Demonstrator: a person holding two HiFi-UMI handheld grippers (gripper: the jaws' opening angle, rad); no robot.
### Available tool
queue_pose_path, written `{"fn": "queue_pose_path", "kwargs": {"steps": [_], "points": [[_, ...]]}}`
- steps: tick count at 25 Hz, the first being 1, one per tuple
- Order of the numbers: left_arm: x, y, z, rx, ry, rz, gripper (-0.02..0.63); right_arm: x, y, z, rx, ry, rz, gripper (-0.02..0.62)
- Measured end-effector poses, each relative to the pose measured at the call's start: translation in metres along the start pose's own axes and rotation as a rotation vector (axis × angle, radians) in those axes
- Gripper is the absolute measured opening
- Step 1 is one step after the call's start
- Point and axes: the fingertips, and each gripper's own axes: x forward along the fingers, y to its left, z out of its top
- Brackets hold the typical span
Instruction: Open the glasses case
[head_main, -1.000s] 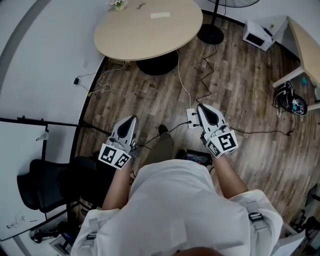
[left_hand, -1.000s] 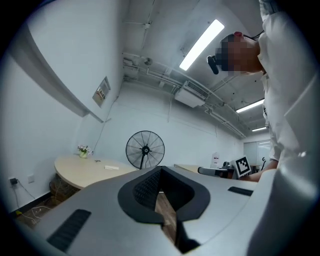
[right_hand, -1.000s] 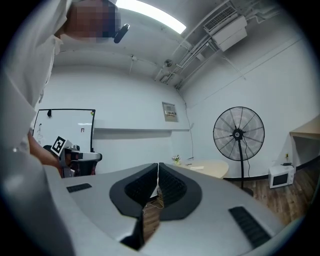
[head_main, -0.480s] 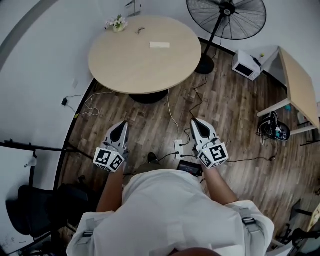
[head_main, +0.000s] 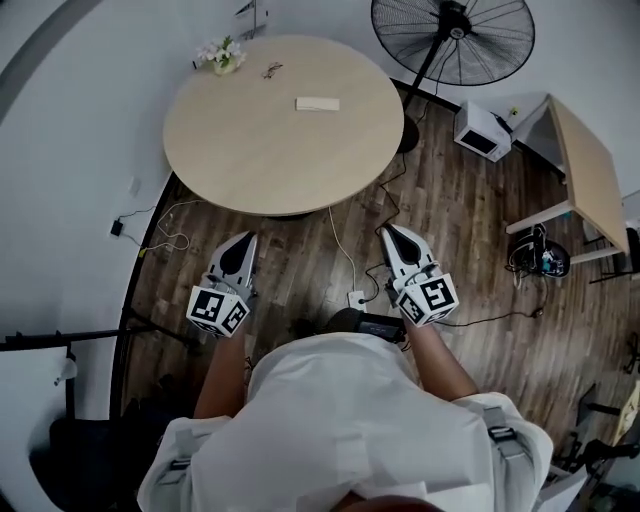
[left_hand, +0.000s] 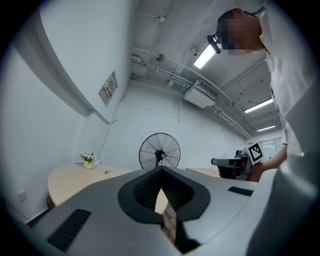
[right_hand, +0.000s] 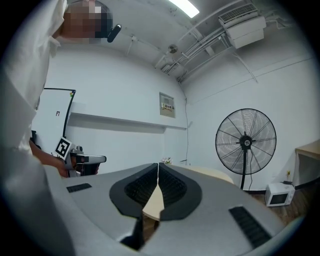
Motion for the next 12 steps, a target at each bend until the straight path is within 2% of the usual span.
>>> {"fn": "queue_pose_path", "kwargs": {"steps": [7, 12], "points": [[0.03, 0.026, -0.007, -0.014, 0.011, -0.014, 0.012, 0.041, -0.019, -0.001, -0.003, 0.009, 0.0, 0.025], [0.076, 0.041, -0.009, 0.006, 0.042, -0.022, 0.012, 0.078, -0.052, 0.001, 0.009, -0.02, 0.021, 0.025]]}}
